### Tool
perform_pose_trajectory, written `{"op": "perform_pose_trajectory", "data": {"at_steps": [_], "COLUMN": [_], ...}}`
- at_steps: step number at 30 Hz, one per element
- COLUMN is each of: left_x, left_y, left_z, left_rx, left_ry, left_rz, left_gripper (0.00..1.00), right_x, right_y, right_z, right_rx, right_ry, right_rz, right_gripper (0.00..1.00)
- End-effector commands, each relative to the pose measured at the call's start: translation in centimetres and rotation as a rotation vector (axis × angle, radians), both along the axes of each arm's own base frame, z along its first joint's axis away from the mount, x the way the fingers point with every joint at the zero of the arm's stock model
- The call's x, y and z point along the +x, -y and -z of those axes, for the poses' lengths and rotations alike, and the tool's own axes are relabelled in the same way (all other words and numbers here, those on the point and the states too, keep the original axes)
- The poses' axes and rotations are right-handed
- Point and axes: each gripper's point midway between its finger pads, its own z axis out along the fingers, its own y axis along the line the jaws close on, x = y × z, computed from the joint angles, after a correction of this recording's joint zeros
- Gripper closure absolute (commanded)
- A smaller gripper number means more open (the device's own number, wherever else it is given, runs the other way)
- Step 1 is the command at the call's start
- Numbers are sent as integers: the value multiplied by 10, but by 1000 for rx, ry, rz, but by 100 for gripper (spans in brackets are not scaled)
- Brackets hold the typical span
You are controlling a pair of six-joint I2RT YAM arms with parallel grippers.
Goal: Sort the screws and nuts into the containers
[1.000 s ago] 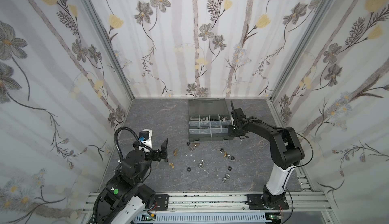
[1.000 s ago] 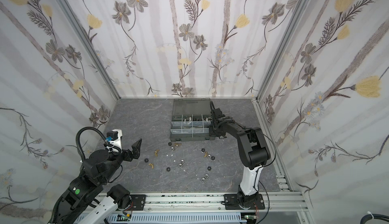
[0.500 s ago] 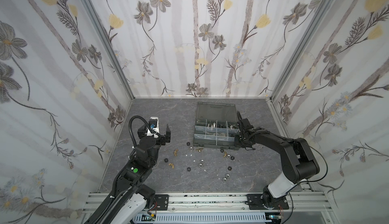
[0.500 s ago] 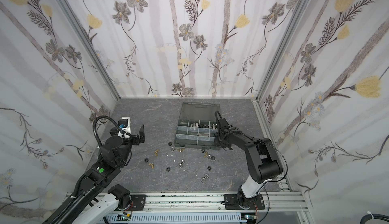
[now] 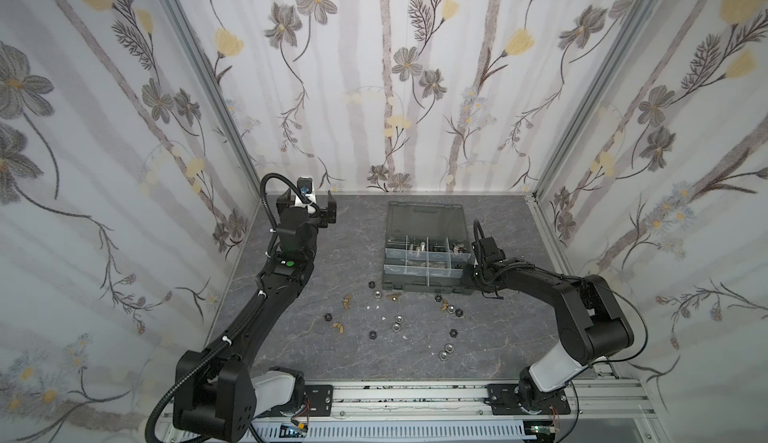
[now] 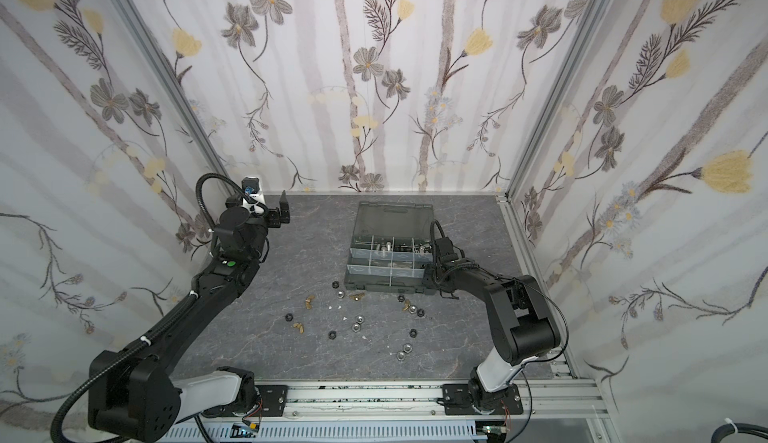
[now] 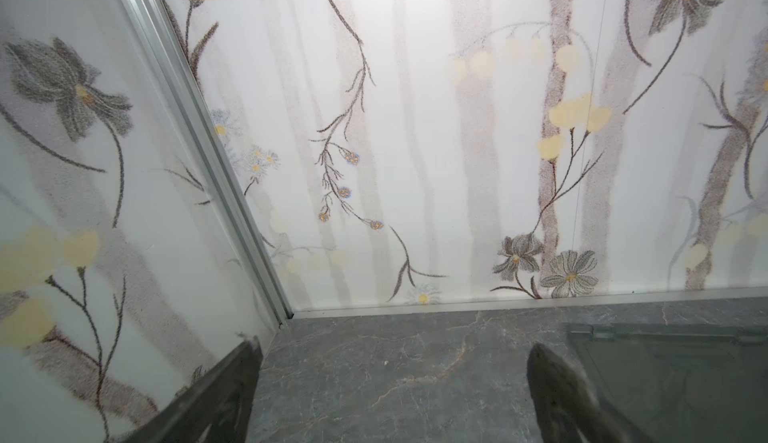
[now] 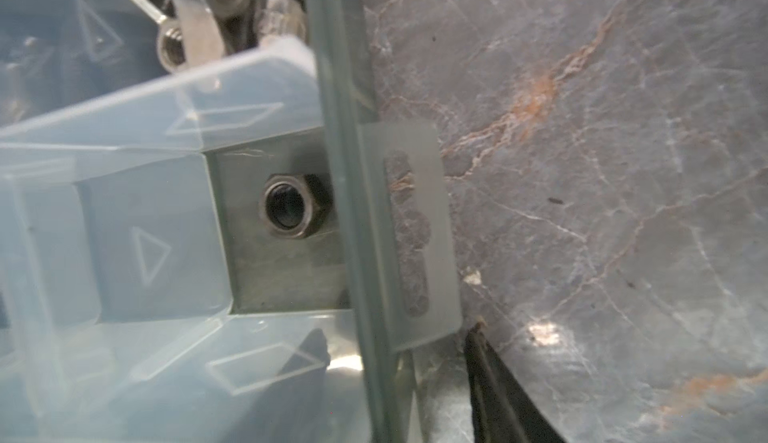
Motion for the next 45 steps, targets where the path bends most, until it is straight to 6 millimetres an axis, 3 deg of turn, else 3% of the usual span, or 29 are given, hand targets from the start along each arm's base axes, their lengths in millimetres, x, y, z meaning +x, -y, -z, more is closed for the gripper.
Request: {"op": "perform_pose_trajectory", "data": {"at_steps": [1,4,8,10,12,15,21,25,26,31,41,45], "left_x": [23,38,46,47,47,46,44,45,46,47,54,55], "left_y": [17,30,48,56,65,73,82,97,102,116,127,131], "left_z": [-18,-13,-3,3,10,13,11,29,18,23,26,28], "left_rx": [21,27,7,-13,-15,-31,-22,20,29,42,57,57], "left_ry": [58,28,-41,-85,-137,-173,-187,-253,-236,-258,-275,-281], "left_rz": [88,141,241,284,338,380,419,455,466,489,492,495], "left_gripper": [0,0,0,0,0,0,0,0,0,0,0,0], "right_x": [12,4,-1,3,9,28,88,115,121,140,138,150], "right_y": [-18,-16,-3,13,33,54,44,30,26,13,11,3], "right_z": [-30,-42,-71,-87,-90,-87,-97,-80,-72,-49,-11,-9], "right_rx": [83,90,75,67,67,103,173,205,218,182,102,140], "right_ry": [86,98,181,233,243,237,283,251,230,179,70,92], "right_rz": [-69,-66,-24,41,134,231,177,118,100,9,-77,-109], "right_gripper": [31,27,32,33,33,33,41,46,48,54,61,71]}}
